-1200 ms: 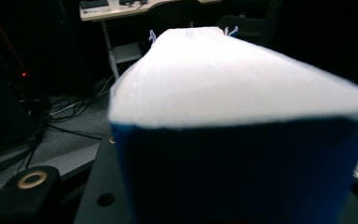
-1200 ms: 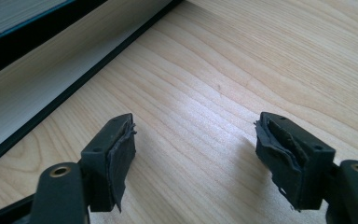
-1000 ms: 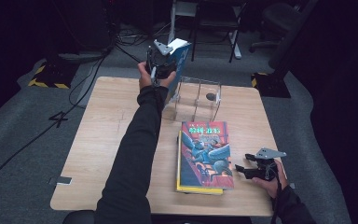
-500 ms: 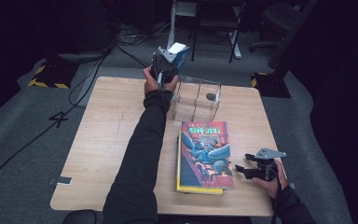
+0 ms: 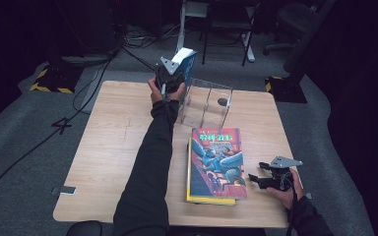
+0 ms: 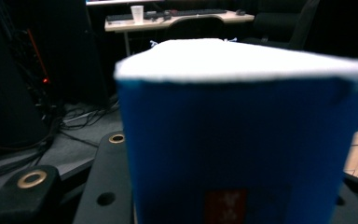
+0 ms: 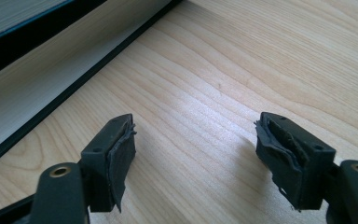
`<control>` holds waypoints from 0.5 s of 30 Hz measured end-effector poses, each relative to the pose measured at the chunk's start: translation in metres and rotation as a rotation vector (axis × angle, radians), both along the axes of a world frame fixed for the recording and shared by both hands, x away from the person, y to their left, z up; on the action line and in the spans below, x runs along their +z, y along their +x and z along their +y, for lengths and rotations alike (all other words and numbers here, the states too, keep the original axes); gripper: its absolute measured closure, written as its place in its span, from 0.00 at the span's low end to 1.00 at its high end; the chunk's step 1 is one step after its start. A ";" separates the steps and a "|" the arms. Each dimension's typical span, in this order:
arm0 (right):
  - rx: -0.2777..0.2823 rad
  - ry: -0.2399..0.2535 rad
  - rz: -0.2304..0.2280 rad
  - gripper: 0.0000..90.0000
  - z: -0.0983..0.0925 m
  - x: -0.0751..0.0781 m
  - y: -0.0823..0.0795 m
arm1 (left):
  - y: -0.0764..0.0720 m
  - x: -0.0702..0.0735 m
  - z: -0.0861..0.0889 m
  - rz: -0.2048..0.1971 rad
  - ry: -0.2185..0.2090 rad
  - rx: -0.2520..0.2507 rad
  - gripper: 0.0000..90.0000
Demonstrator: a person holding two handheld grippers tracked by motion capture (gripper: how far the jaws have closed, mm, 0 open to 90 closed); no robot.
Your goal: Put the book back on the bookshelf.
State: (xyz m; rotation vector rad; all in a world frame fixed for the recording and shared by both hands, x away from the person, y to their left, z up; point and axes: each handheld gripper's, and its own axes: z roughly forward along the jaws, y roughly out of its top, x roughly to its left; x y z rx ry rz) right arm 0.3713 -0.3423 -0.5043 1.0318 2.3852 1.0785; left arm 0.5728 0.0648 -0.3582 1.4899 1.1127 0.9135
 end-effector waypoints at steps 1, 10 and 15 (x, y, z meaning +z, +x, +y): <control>0.000 0.000 0.000 0.32 0.000 0.000 0.000 | 0.000 -0.001 0.001 -0.004 -0.002 -0.009 0.67; 0.000 -0.003 -0.002 0.32 0.000 0.000 -0.001 | -0.006 -0.011 0.020 0.000 -0.012 -0.043 0.66; 0.000 -0.001 -0.001 0.32 0.000 0.000 -0.001 | -0.008 -0.014 0.027 0.001 0.005 -0.063 0.64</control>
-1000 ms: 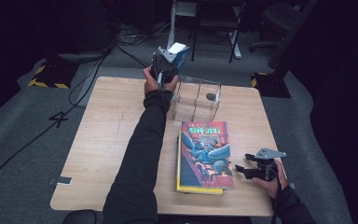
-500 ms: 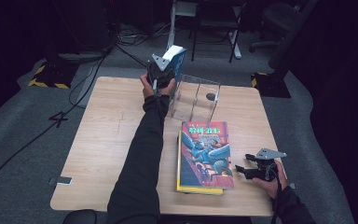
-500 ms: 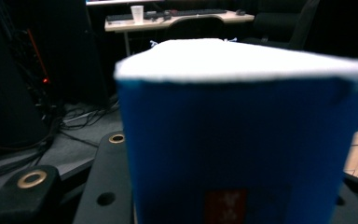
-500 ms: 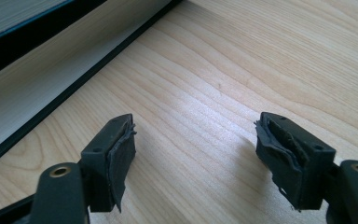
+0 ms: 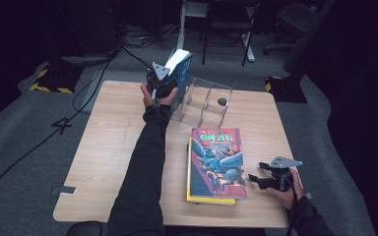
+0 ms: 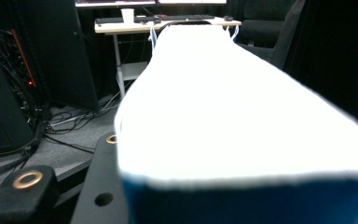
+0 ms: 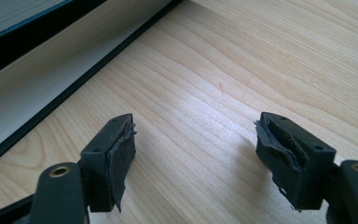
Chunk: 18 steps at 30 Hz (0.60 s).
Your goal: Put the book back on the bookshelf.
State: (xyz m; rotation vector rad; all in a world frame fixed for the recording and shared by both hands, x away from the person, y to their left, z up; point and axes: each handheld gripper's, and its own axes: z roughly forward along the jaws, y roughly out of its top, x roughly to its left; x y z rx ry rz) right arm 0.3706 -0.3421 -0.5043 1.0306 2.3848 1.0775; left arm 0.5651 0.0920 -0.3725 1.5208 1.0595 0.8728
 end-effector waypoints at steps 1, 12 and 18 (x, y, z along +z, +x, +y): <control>0.000 0.000 0.000 0.32 0.000 0.000 0.000 | 0.000 0.000 0.002 0.000 -0.004 0.000 0.63; -0.001 -0.001 -0.001 0.32 0.000 0.000 0.000 | -0.002 -0.009 0.012 0.037 0.059 -0.018 0.42; -0.001 0.000 0.000 0.31 0.000 0.000 0.000 | -0.006 -0.023 0.016 0.065 0.042 -0.029 0.39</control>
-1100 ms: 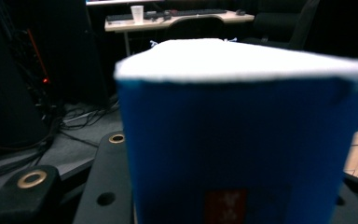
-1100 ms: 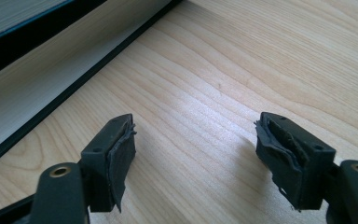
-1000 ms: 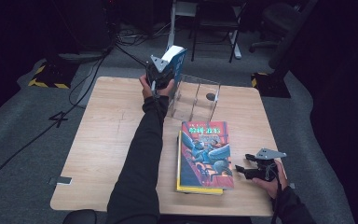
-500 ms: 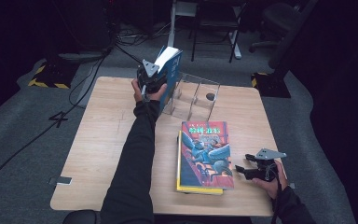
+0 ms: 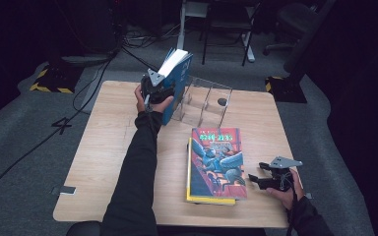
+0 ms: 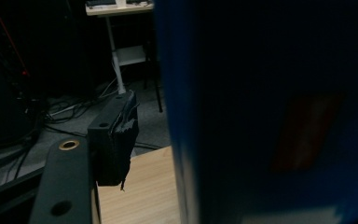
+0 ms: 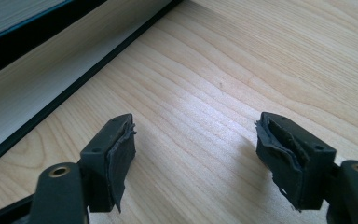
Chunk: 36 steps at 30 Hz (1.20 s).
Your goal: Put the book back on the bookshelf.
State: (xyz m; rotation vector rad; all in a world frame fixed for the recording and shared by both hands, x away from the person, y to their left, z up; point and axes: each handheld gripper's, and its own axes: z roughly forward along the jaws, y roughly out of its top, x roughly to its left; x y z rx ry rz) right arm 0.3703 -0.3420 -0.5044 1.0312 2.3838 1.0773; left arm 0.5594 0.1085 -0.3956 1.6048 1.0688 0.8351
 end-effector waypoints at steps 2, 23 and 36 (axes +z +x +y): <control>0.000 0.000 0.000 0.31 0.000 0.000 0.000 | -0.002 -0.004 0.003 0.009 0.008 -0.010 0.40; -0.001 -0.002 0.000 0.31 0.000 0.000 0.000 | -0.028 -0.066 0.022 0.151 0.015 -0.072 0.38; -0.001 -0.002 0.000 0.31 0.000 0.000 0.000 | -0.032 -0.077 0.011 0.182 0.038 -0.058 0.67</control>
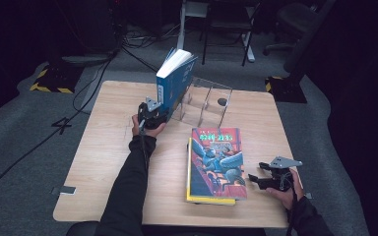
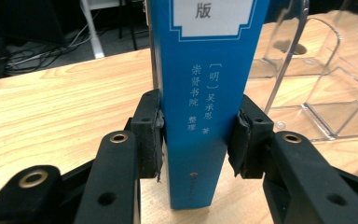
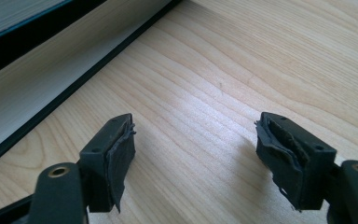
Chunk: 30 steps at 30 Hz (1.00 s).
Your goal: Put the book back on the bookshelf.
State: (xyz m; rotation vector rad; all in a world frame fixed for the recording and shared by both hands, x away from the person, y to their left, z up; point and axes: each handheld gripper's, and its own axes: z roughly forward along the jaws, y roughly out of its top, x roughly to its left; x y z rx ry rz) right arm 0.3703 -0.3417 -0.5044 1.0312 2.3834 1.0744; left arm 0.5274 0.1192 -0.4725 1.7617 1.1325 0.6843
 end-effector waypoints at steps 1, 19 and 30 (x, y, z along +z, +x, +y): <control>0.000 0.000 0.000 0.31 0.000 0.000 0.000 | 0.002 0.001 -0.003 0.002 0.000 0.014 0.67; 0.003 -0.001 -0.001 0.31 0.000 0.000 0.001 | 0.010 0.001 -0.010 0.003 -0.037 0.004 0.50; 0.001 -0.002 -0.001 0.31 0.000 0.000 0.000 | -0.006 0.003 -0.003 0.104 0.054 -0.084 0.34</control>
